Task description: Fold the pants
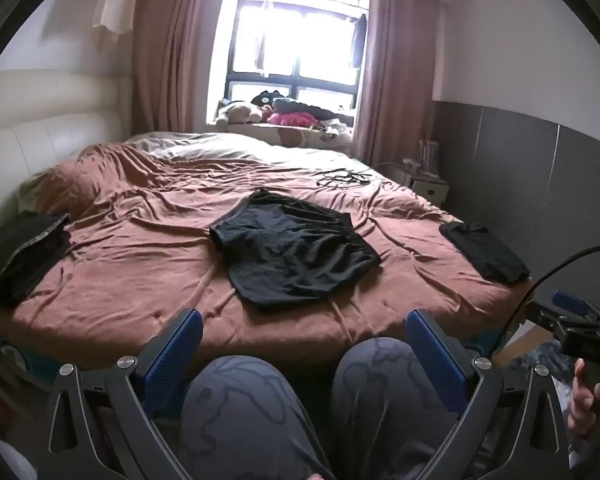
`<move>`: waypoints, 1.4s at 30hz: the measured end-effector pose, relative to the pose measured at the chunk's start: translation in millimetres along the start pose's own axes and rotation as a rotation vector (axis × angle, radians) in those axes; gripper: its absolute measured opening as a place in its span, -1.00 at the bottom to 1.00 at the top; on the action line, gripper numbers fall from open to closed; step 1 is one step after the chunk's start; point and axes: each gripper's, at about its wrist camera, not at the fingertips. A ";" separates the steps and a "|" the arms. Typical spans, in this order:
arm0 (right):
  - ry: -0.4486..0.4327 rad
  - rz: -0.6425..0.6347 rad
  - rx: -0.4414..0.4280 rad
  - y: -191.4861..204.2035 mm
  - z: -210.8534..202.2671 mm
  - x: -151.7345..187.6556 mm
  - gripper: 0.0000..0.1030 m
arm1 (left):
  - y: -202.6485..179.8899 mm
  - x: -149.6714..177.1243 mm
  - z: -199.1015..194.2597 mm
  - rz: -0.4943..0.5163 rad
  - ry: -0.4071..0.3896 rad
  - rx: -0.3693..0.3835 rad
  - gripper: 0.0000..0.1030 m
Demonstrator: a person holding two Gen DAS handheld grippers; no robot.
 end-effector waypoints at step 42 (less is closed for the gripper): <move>-0.057 0.018 0.058 -9.1 -20.8 -2.8 1.00 | -29.9 13.4 -21.1 0.099 -0.086 0.097 0.99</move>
Point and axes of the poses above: each gripper's, at about its wrist camera, not at the fingertips, and z roughly the way its jaws point, y to its left, x to its underside, and after that the axes turned 14 degrees about x, right-handed
